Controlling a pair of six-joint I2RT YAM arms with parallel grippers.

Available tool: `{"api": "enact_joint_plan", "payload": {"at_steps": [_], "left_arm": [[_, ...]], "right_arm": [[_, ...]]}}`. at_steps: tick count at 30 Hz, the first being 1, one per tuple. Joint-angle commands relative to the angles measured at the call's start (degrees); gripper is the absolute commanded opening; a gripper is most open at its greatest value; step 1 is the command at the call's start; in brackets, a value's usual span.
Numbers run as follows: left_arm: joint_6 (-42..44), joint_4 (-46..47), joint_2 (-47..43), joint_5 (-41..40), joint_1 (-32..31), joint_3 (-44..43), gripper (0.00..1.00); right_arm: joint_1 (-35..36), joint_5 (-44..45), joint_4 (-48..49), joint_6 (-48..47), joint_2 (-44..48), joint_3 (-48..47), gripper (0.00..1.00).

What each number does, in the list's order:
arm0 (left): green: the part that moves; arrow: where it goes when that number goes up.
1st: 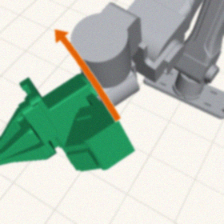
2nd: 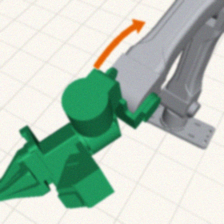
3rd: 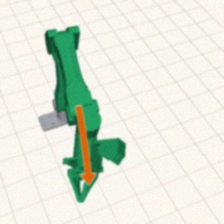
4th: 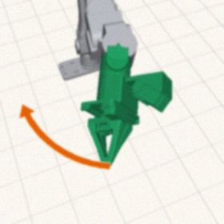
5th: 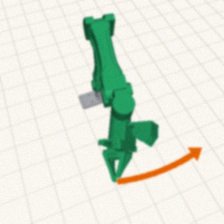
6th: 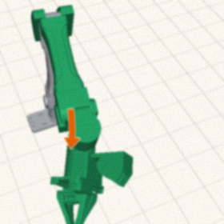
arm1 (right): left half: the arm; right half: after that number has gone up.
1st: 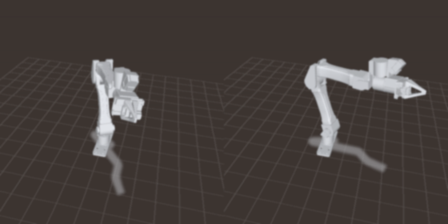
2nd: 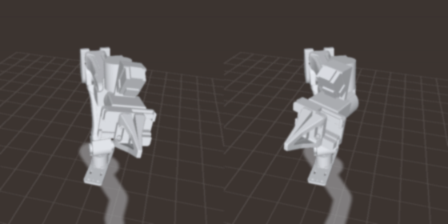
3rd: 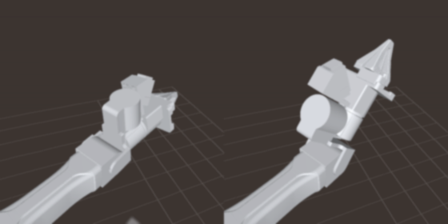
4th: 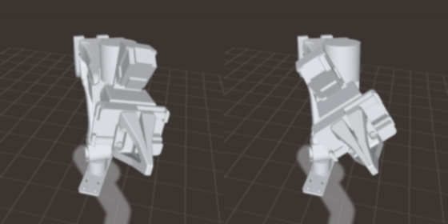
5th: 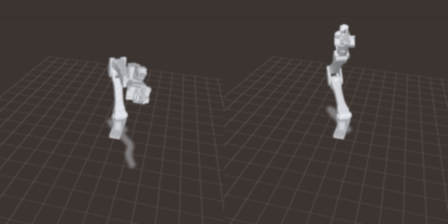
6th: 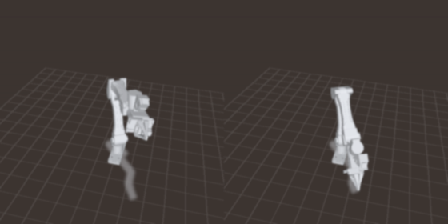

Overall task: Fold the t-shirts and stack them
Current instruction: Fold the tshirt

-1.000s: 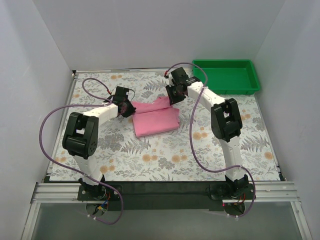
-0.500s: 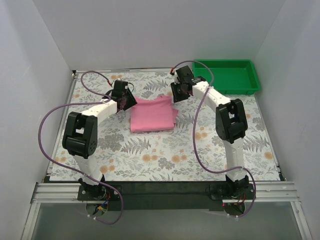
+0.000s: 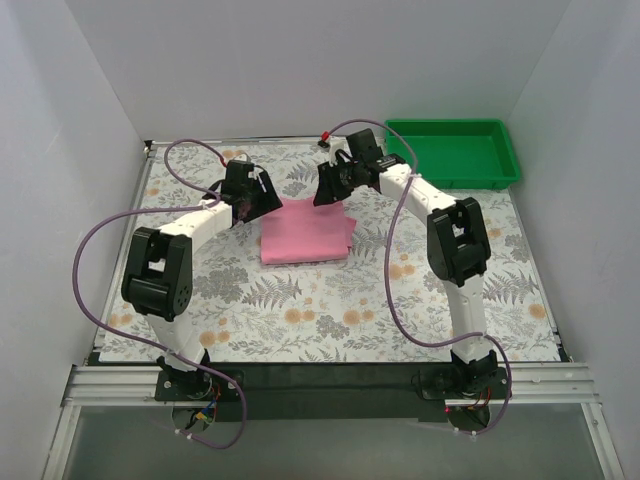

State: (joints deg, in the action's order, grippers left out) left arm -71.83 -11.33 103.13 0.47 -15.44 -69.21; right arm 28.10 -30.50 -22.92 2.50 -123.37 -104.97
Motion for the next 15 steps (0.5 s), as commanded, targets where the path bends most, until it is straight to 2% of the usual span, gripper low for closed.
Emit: {"api": "enact_joint_plan", "payload": {"at_steps": [1, 5, 10, 15], "left_arm": [[2.31, -1.14, -3.29, 1.38, 0.32, 1.36, 0.59], [2.66, -2.29, -1.36, 1.73, 0.33, 0.74, 0.57], [1.78, -2.91, 0.57, 1.90, 0.32, -0.40, 0.57], [1.17, -3.08, 0.93, 3.13, 0.32, -0.23, 0.59]], "right_arm": [[0.12, -5.98, 3.49, 0.31, -4.76, -3.75, 0.34], [-2.16, -5.18, 5.77, 3.03, -10.30, -9.18, 0.34], [-6.64, -4.66, 10.86, 8.83, -15.23, -10.43, 0.34], [-9.81, -5.88, 12.02, 13.49, -18.66, -13.50, 0.35]]}}
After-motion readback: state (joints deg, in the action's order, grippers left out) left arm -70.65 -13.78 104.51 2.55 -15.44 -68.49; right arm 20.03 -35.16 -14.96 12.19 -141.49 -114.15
